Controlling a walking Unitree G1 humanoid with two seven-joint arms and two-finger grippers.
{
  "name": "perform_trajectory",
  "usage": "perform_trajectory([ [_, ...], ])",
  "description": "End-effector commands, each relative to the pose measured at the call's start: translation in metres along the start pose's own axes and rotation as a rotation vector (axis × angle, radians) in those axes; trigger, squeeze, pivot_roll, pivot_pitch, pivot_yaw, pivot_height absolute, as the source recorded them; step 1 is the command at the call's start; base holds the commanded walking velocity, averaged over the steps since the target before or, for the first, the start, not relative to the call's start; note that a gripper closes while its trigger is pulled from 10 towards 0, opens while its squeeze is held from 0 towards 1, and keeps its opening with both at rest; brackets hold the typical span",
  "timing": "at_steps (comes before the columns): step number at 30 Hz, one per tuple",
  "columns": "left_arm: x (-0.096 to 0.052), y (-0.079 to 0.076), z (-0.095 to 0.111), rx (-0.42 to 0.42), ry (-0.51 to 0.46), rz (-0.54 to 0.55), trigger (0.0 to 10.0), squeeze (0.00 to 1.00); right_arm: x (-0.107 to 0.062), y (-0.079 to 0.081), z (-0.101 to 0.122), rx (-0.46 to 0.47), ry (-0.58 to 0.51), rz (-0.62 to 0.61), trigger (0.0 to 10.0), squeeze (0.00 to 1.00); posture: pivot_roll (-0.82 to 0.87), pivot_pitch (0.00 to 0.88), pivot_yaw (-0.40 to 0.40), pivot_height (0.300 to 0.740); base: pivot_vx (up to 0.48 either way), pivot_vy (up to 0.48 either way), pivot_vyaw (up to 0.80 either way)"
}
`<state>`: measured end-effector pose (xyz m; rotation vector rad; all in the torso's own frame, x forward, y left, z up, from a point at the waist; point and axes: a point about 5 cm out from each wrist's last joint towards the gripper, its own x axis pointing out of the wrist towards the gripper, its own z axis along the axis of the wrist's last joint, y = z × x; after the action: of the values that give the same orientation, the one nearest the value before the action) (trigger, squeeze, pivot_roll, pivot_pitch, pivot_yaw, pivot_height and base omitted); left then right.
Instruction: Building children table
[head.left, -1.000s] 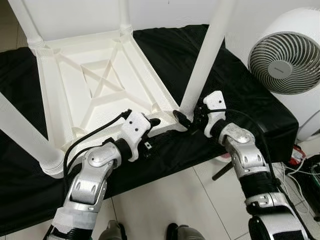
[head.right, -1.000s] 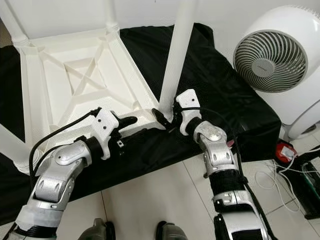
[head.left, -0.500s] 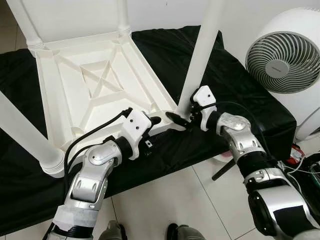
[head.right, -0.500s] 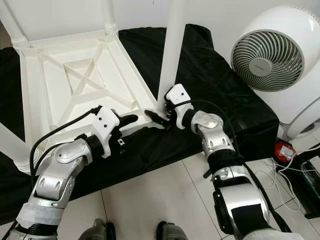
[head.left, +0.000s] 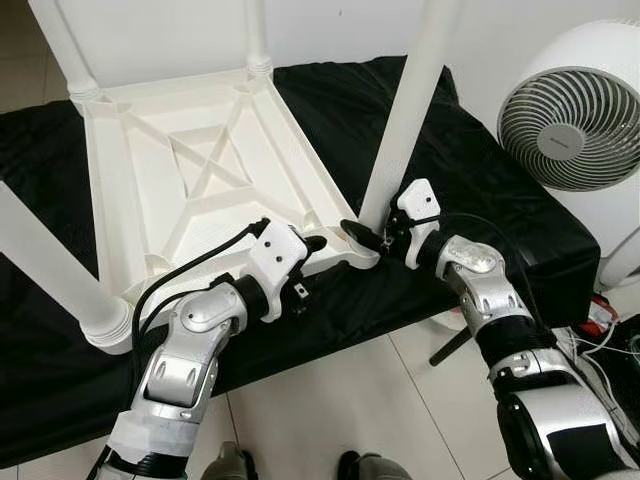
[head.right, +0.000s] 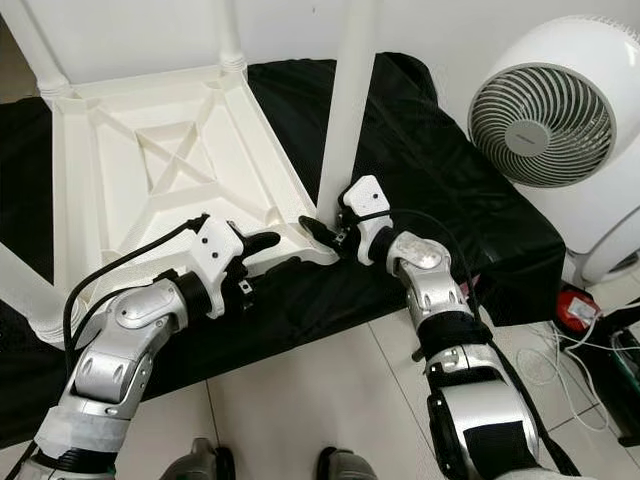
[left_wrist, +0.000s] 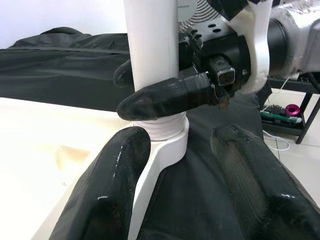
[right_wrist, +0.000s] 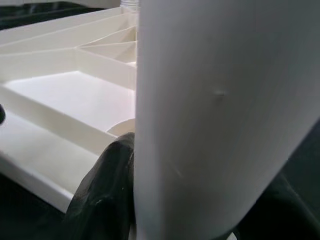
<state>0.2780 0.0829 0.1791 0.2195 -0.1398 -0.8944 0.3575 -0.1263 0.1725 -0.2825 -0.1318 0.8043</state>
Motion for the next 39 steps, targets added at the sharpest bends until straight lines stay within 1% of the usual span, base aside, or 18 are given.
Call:
perform_trajectory([
  [1, 0.001, 0.001, -0.005, -0.015, 0.008, 0.055, 10.0, 0.0, -0.004, 0.007, -0.015, 0.021, 0.077, -0.011, 0.0, 0.0, -0.03, 0.09, -0.004, 0.74, 0.0, 0.0, 0.0],
  [2, 0.001, 0.001, -0.005, -0.014, 0.008, 0.054, 10.0, 0.0, -0.003, 0.01, -0.016, 0.092, 0.076, -0.06, 0.0, 0.0, -0.02, 0.091, -0.003, 0.74, 0.0, 0.0, 0.0],
  [3, 0.001, 0.001, -0.005, -0.014, 0.008, 0.054, 10.0, 0.0, -0.003, 0.01, -0.016, 0.092, 0.076, -0.06, 0.0, 0.0, -0.02, 0.091, -0.003, 0.74, 0.0, 0.0, 0.0],
  [5, 0.001, 0.003, -0.004, -0.009, 0.009, 0.059, 10.0, 0.0, -0.001, 0.02, -0.02, 0.175, 0.089, -0.205, 0.0, 0.0, -0.02, 0.093, -0.003, 0.74, 0.0, 0.0, 0.0],
  [6, 0.001, 0.003, -0.004, -0.009, 0.009, 0.059, 10.0, 0.0, -0.001, 0.02, -0.02, 0.175, 0.089, -0.205, 0.0, 0.0, -0.02, 0.093, -0.003, 0.74, 0.0, 0.0, 0.0],
  [7, 0.0, 0.005, -0.004, -0.006, 0.011, 0.062, 10.0, 0.0, 0.0, 0.024, -0.022, 0.209, 0.103, -0.316, 0.0, 0.0, -0.02, 0.1, 0.0, 0.74, 0.0, 0.0, 0.0],
  [10, -0.002, 0.005, -0.005, -0.005, 0.016, 0.064, 10.0, 0.0, -0.001, 0.029, -0.025, 0.225, 0.124, -0.498, 0.0, 0.0, -0.02, 0.109, -0.001, 0.74, 0.0, 0.0, 0.0],
  [11, -0.002, 0.005, -0.005, -0.005, 0.016, 0.064, 10.0, 0.0, -0.001, 0.029, -0.025, 0.225, 0.124, -0.498, 0.0, 0.0, -0.02, 0.109, -0.001, 0.74, 0.0, 0.0, 0.0],
  [13, -0.003, 0.005, -0.007, -0.005, 0.022, 0.066, 10.0, 0.0, 0.002, 0.036, -0.022, 0.234, 0.11, -0.613, 0.0, 0.0, -0.03, 0.109, 0.0, 0.74, 0.0, 0.0, 0.0],
  [22, -0.004, 0.005, -0.007, -0.015, 0.017, 0.08, 10.0, 0.0, 0.009, 0.049, -0.007, 0.277, 0.029, -0.591, 0.0, 0.0, -0.03, 0.113, -0.012, 0.74, 0.0, 0.0, 0.0],
  [23, -0.004, 0.004, -0.007, -0.017, 0.016, 0.082, 10.0, 0.0, 0.008, 0.048, -0.004, 0.281, 0.014, -0.552, 2.8, 0.0, -0.03, 0.112, -0.016, 0.74, 0.0, 0.0, 0.0],
  [26, -0.004, 0.004, -0.007, -0.017, 0.016, 0.082, 10.0, 0.0, 0.008, 0.048, -0.004, 0.281, 0.014, -0.552, 2.8, 0.0, -0.03, 0.112, -0.016, 0.74, 0.0, 0.0, 0.0],
  [27, -0.003, 0.004, -0.007, -0.019, 0.014, 0.085, 10.0, 0.0, 0.006, 0.046, 0.0, 0.274, 0.012, -0.53, 10.0, 0.0, -0.03, 0.114, -0.019, 0.74, 0.0, 0.0, 0.0],
  [29, -0.003, 0.004, -0.007, -0.019, 0.014, 0.085, 10.0, 0.0, 0.006, 0.046, 0.0, 0.274, 0.012, -0.53, 10.0, 0.0, -0.03, 0.114, -0.019, 0.74, 0.0, 0.0, 0.0],
  [30, -0.003, 0.004, -0.007, -0.022, 0.012, 0.09, 10.0, 0.0, 0.004, 0.041, 0.002, 0.26, 0.008, -0.516, 10.0, 1.0, -0.02, 0.119, -0.021, 0.74, 0.0, 0.0, 0.0],
  [36, -0.003, 0.005, -0.007, -0.031, 0.007, 0.1, 10.0, 0.0, -0.001, 0.03, 0.007, 0.221, -0.009, -0.449, 10.0, 1.0, -0.03, 0.128, -0.024, 0.74, 0.0, 0.0, 0.0],
  [38, -0.003, 0.005, -0.006, -0.036, 0.002, 0.107, 10.0, 0.0, -0.006, 0.023, 0.009, 0.184, -0.022, -0.325, 10.0, 1.0, -0.02, 0.134, -0.032, 0.74, 0.0, 0.0, 0.0],
  [39, -0.003, 0.005, -0.006, -0.036, 0.002, 0.107, 10.0, 0.0, -0.006, 0.023, 0.009, 0.184, -0.022, -0.325, 10.0, 1.0, -0.02, 0.134, -0.032, 0.74, 0.0, 0.0, 0.0],
])
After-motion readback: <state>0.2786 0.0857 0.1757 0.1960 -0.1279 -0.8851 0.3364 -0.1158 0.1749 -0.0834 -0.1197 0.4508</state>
